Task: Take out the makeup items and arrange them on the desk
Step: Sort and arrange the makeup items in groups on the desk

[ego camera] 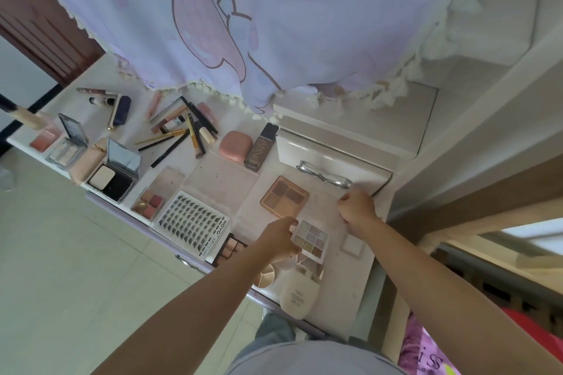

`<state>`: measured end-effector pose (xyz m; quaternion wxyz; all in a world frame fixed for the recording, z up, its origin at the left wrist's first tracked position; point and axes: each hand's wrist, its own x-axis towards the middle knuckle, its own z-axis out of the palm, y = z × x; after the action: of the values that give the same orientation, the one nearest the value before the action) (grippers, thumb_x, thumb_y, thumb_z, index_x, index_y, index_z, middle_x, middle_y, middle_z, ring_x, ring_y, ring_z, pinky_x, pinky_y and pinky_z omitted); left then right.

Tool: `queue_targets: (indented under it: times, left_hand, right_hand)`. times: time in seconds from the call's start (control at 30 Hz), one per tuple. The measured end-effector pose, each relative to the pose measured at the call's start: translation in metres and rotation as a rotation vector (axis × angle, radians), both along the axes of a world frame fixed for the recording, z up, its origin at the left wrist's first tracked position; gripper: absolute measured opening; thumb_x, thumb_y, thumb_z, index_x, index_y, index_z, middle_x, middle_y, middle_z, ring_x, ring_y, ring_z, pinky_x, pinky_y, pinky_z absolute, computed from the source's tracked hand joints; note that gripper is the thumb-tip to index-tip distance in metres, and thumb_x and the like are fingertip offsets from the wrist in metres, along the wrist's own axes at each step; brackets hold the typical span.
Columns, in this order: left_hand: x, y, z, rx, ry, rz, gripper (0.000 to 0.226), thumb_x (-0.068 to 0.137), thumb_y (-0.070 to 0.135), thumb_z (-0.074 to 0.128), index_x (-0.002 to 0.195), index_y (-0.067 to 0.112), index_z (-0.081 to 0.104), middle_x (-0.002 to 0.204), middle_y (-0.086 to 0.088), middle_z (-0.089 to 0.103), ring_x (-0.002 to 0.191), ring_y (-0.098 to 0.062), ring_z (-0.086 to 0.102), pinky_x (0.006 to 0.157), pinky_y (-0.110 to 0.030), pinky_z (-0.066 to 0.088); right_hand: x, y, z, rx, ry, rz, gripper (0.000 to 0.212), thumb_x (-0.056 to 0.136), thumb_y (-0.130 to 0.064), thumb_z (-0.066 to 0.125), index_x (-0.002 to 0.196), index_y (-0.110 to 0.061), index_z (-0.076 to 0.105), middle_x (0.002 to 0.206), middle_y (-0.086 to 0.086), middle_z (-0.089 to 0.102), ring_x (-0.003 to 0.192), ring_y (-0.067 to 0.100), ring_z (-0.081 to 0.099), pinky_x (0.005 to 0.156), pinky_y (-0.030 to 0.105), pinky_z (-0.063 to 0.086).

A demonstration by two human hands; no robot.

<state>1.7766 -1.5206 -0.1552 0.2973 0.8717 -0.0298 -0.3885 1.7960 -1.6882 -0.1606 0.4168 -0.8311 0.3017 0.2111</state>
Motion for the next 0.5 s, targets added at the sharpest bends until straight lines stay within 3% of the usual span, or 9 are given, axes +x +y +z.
queue_targets:
  times: [0.13,0.2,0.23,0.3,0.4,0.5]
  left_hand:
    - [0.005,-0.012,-0.008,0.021,-0.047,-0.060,0.065,0.081,0.014,0.065,0.138,0.013,0.033,0.137,-0.012,0.043,0.123,-0.023,0.044,0.097,-0.025,0.035]
    - [0.007,-0.017,-0.013,0.054,-0.078,-0.088,0.063,0.082,0.014,0.064,0.137,0.013,0.033,0.138,-0.011,0.043,0.123,-0.024,0.044,0.095,-0.026,0.037]
    - [0.007,-0.018,-0.015,0.074,-0.096,-0.100,0.060,0.082,0.014,0.063,0.135,0.012,0.035,0.136,-0.011,0.045,0.121,-0.024,0.046,0.093,-0.027,0.038]
    - [0.008,-0.021,-0.017,0.114,-0.134,-0.135,0.051,0.083,0.013,0.060,0.130,0.009,0.040,0.128,-0.012,0.049,0.115,-0.025,0.048,0.090,-0.031,0.041]
    - [0.007,-0.021,-0.017,0.177,-0.197,-0.201,0.037,0.085,0.012,0.056,0.120,0.004,0.045,0.110,-0.011,0.052,0.102,-0.024,0.050,0.086,-0.033,0.043]
    - [0.004,-0.016,-0.015,0.226,-0.252,-0.258,0.030,0.088,0.008,0.049,0.119,0.005,0.046,0.117,-0.013,0.054,0.108,-0.026,0.051,0.086,-0.033,0.043]
  right_hand:
    - [0.004,-0.010,-0.005,0.002,-0.012,-0.015,0.013,0.088,0.000,0.041,0.083,-0.005,0.051,0.085,0.010,0.048,0.084,0.023,0.050,0.066,0.022,0.032]
    - [0.003,-0.012,-0.005,-0.012,-0.011,0.004,0.017,0.089,-0.001,0.041,0.092,0.000,0.057,0.097,0.009,0.052,0.100,0.025,0.051,0.069,0.017,0.030]
    - [0.001,-0.012,-0.005,-0.027,-0.008,0.016,0.024,0.089,-0.003,0.041,0.106,0.003,0.056,0.109,0.013,0.055,0.109,0.028,0.050,0.073,0.018,0.032]
    - [-0.002,-0.010,-0.004,-0.090,0.002,0.079,0.037,0.089,-0.005,0.042,0.125,0.004,0.045,0.131,0.018,0.047,0.117,0.030,0.046,0.082,0.024,0.036]
    - [-0.008,-0.007,-0.002,-0.125,-0.011,0.181,0.034,0.088,-0.004,0.044,0.121,0.006,0.046,0.129,0.020,0.047,0.114,0.031,0.048,0.085,0.031,0.039]
    - [-0.014,-0.005,0.001,-0.198,-0.086,0.285,0.029,0.088,-0.005,0.045,0.113,0.009,0.052,0.120,0.022,0.054,0.109,0.031,0.052,0.092,0.034,0.043]
